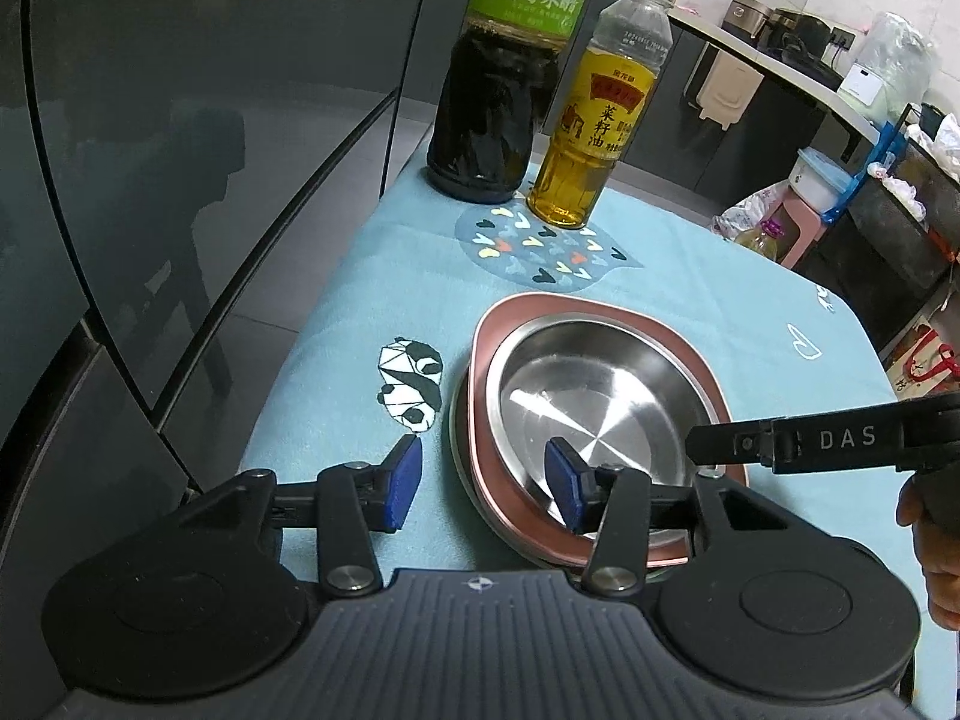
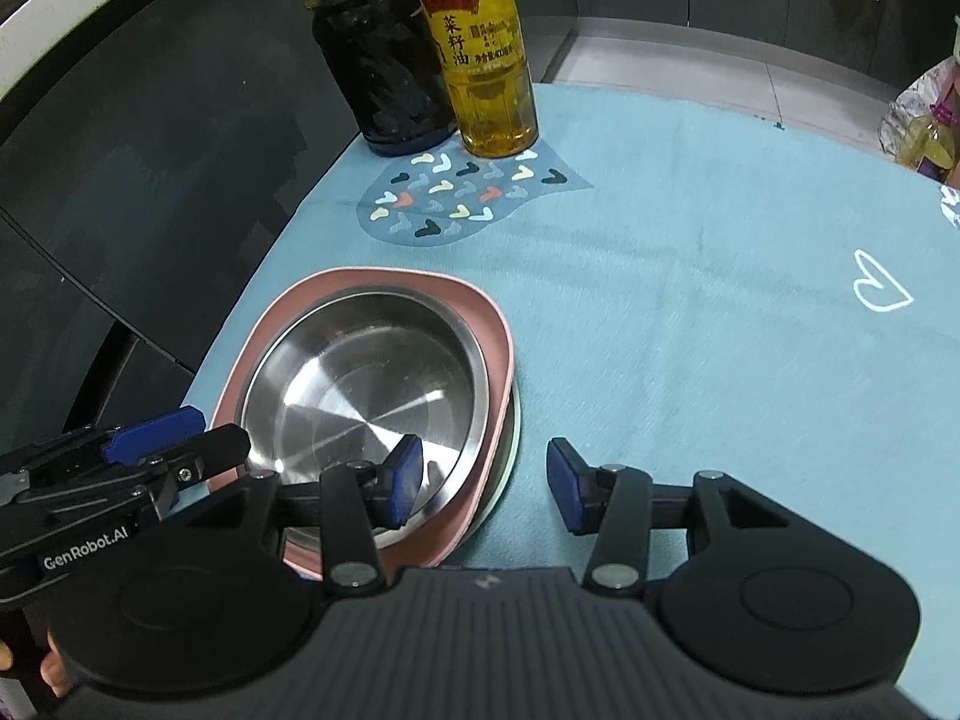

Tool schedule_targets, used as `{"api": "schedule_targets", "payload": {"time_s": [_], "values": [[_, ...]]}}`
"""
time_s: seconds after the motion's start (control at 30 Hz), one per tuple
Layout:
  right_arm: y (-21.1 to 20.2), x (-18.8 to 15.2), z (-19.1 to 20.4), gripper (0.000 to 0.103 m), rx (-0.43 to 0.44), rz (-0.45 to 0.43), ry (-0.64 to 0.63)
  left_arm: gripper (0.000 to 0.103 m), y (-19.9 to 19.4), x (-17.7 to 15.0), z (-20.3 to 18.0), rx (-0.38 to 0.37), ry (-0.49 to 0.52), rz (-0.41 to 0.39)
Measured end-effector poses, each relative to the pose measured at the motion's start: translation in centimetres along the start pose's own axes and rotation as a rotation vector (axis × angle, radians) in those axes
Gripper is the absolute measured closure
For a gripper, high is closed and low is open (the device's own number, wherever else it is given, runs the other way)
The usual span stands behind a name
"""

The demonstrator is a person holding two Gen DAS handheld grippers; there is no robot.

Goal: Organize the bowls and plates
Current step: 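Open both grippers and release the steel bowl on the pink plate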

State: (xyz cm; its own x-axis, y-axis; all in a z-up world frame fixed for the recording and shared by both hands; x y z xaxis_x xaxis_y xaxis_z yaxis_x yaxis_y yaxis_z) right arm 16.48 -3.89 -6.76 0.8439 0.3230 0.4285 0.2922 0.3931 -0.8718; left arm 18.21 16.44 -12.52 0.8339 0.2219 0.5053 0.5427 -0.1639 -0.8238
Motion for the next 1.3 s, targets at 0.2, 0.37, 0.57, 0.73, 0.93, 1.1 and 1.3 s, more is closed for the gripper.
{"api": "schedule_targets", "payload": {"time_s": [0.2,0.37,0.57,0.73,0.93,1.1,1.3], "values": [[0.4,0.2,-0.2,0.066,0.010,0.016,0.006,0.060,0.9,0.0,0.0,-0.005,-0.005,0.021],[0.9,0.2,-0.3,0.066,0.027,0.035,0.014,0.060,1.1,-0.1,0.3,-0.017,-0.023,0.028],[1.5,0.2,-0.3,0.066,0.035,0.044,0.017,0.055,1.9,-0.1,0.4,-0.034,-0.049,0.054],[1.6,0.1,-0.1,0.068,0.024,0.042,-0.007,0.055,2.2,-0.2,-0.1,-0.030,-0.023,0.051],[1.7,-0.2,0.9,0.078,-0.011,0.028,-0.052,0.055,2.3,-1.1,-1.5,-0.007,0.062,0.010],[1.1,-0.4,1.3,0.079,-0.029,0.016,-0.054,0.057,2.2,-1.1,-1.8,0.028,0.071,0.027],[0.8,-0.4,1.3,0.079,-0.027,0.009,-0.035,0.057,1.6,-1.3,-1.9,0.020,0.067,0.023]]}}
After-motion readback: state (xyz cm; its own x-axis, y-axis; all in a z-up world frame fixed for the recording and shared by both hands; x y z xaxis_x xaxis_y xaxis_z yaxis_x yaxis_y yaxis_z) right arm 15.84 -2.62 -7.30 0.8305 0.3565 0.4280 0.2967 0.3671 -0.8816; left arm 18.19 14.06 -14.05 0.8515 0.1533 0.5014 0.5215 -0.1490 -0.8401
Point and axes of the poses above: each gripper's, at about its wrist camera, not at the fingertips, and y roughly the way its jaws point, z to its left, x to its top, the point moved 5 cm from there along y, roughly the way its jaws point, and after that the axes turned 10 degrees about z, right-handed, at the moved point
